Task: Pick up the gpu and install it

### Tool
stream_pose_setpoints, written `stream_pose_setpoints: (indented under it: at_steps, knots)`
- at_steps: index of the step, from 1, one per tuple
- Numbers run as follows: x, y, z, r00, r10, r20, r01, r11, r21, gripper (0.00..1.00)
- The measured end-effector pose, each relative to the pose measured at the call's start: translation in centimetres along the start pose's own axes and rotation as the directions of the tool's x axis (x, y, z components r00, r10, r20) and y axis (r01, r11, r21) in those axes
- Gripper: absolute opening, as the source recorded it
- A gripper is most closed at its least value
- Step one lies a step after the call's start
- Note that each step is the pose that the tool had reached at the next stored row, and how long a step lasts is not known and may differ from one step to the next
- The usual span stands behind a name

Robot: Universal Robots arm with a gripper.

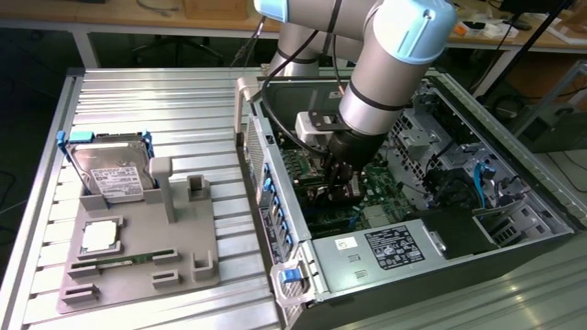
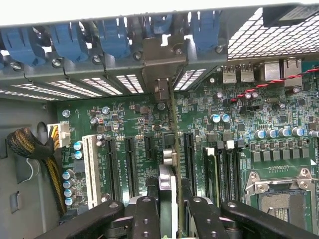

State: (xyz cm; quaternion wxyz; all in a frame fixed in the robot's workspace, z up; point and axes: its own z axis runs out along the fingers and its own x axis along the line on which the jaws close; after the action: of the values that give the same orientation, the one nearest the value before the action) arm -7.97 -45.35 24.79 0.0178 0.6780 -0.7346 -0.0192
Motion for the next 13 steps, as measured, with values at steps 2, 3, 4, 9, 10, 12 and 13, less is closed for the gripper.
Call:
stream_pose_setpoints:
  at_steps: [2, 3, 4, 9, 10, 12, 13]
  knots:
    - [0.00, -0.02, 0.04, 1.0000, 0.000, -0.0001, 0.000, 1.0000, 0.0000, 0.27]
    - [0.00, -0.04, 0.06, 1.0000, -0.001, -0.0001, 0.001, 1.0000, 0.0000, 0.27]
    - [0.00, -0.06, 0.07, 1.0000, -0.001, 0.0000, 0.001, 1.0000, 0.0000, 0.27]
    - [0.00, -0.07, 0.09, 1.0000, -0.001, 0.0002, 0.001, 1.0000, 0.0002, 0.27]
    - [0.00, -0.07, 0.09, 1.0000, -0.001, 0.0002, 0.001, 1.0000, 0.0002, 0.27]
    - [0.00, -0.08, 0.09, 1.0000, -0.001, 0.0002, 0.001, 1.0000, 0.0002, 0.27]
    - [0.00, -0.08, 0.09, 1.0000, -0.001, 0.0002, 0.001, 1.0000, 0.0002, 0.27]
